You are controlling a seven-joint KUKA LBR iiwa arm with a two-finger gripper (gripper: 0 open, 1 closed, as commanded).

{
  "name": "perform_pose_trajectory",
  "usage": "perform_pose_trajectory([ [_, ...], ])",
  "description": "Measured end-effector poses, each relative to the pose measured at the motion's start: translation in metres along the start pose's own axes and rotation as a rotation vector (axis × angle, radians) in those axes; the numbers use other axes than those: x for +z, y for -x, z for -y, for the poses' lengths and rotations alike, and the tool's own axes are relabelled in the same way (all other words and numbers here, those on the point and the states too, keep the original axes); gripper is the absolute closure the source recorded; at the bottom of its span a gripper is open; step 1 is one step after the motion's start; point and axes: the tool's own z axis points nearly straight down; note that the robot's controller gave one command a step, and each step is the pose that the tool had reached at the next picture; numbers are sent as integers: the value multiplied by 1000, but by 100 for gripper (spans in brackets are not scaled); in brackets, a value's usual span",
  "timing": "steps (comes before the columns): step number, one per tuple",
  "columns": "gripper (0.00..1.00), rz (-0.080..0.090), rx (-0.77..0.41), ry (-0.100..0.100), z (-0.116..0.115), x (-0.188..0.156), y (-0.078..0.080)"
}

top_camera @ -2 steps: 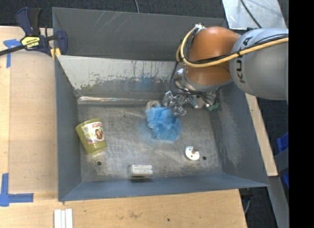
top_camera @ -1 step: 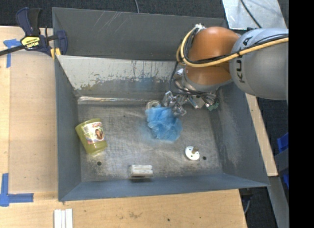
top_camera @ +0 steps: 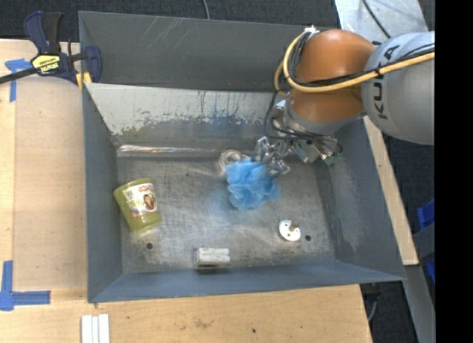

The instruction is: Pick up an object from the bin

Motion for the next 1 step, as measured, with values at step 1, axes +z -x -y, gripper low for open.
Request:
perform_pose_trajectory([
  [1, 100, 1, -395, 0, -8, -131, 6],
])
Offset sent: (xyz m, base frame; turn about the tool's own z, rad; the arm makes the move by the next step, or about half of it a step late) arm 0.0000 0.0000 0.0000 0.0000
